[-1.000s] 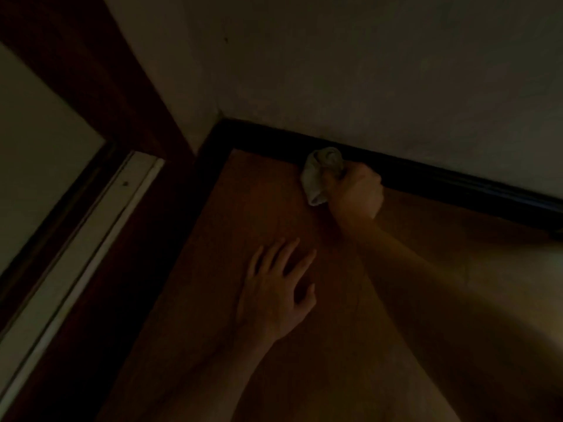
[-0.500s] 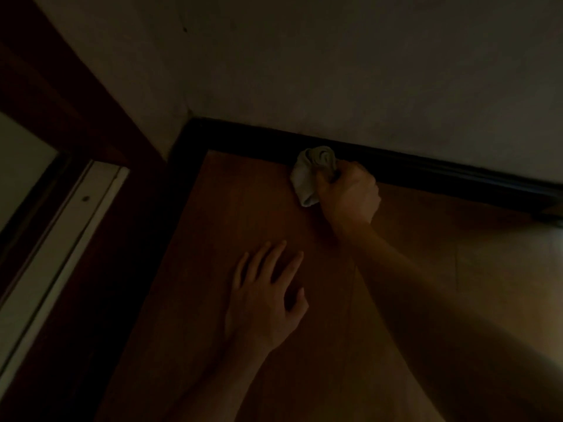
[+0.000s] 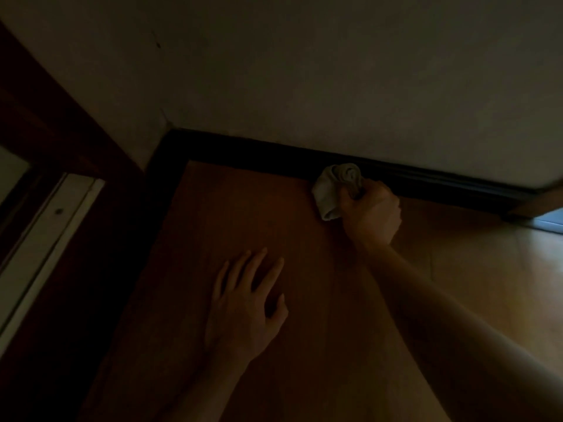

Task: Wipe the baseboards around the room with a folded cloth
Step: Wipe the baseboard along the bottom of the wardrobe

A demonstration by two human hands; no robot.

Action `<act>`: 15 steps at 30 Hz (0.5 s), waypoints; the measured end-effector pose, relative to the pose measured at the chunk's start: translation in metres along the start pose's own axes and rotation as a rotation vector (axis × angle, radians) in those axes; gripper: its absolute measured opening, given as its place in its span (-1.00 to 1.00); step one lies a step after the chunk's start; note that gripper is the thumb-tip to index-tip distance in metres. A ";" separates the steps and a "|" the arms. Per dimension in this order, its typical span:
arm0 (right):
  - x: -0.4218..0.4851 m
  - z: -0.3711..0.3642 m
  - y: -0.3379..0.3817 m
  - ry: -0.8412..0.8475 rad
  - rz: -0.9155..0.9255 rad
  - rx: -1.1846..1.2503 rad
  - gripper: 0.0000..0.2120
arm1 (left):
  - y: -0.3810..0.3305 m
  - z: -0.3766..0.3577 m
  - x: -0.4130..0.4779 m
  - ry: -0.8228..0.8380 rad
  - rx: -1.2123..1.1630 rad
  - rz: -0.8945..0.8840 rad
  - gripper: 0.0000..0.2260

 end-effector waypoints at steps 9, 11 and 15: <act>0.001 -0.006 0.006 0.062 -0.014 -0.011 -0.74 | 0.001 0.000 -0.002 0.037 -0.025 0.007 -0.45; -0.001 0.002 0.000 0.030 -0.068 -0.001 -0.73 | 0.001 -0.001 -0.002 0.040 -0.028 0.003 -0.45; -0.002 -0.004 0.015 0.059 -0.035 0.005 -0.77 | 0.003 -0.004 -0.002 0.049 -0.034 0.010 -0.44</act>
Point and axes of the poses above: each hand's wrist, its own x-axis towards the middle knuckle, its own z-axis out of the back of the hand, y = z × x, the point moved 7 cm from there along x, towards the middle knuckle, and after that the axes turned 1 degree about x, right-handed, at the moved point
